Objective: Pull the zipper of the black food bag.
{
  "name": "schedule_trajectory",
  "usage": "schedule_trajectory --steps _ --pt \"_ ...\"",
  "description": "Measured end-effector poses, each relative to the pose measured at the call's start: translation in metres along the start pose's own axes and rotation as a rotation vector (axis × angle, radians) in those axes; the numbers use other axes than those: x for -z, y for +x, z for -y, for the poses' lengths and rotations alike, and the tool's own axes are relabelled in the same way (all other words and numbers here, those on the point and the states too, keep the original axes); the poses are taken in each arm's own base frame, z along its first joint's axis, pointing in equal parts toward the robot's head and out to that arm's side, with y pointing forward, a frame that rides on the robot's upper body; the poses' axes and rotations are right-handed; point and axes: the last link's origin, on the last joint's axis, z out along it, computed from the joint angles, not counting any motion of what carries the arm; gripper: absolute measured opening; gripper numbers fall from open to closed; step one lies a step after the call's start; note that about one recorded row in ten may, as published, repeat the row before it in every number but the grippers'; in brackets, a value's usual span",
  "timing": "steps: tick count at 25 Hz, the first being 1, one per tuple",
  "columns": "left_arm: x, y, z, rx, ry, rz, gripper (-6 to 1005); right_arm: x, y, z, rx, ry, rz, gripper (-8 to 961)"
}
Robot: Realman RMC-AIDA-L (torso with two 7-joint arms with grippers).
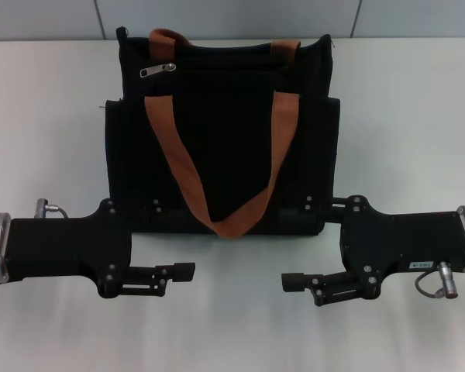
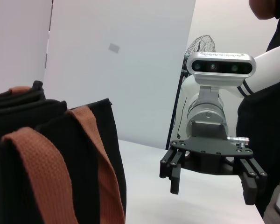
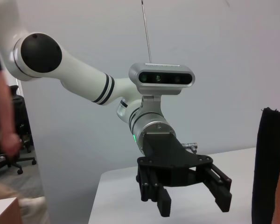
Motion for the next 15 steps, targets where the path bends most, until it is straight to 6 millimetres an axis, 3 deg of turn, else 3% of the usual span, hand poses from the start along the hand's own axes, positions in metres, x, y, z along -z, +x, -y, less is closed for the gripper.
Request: schedule_trajectory --steps 10,15 --pt "0.003 0.004 0.0 -0.016 0.009 -0.033 653 0.0 0.0 0.0 -0.001 0.003 0.002 825" --pt "0.02 0.015 0.0 -0.073 0.089 -0.168 641 0.0 0.0 0.0 -0.004 0.004 0.005 825"
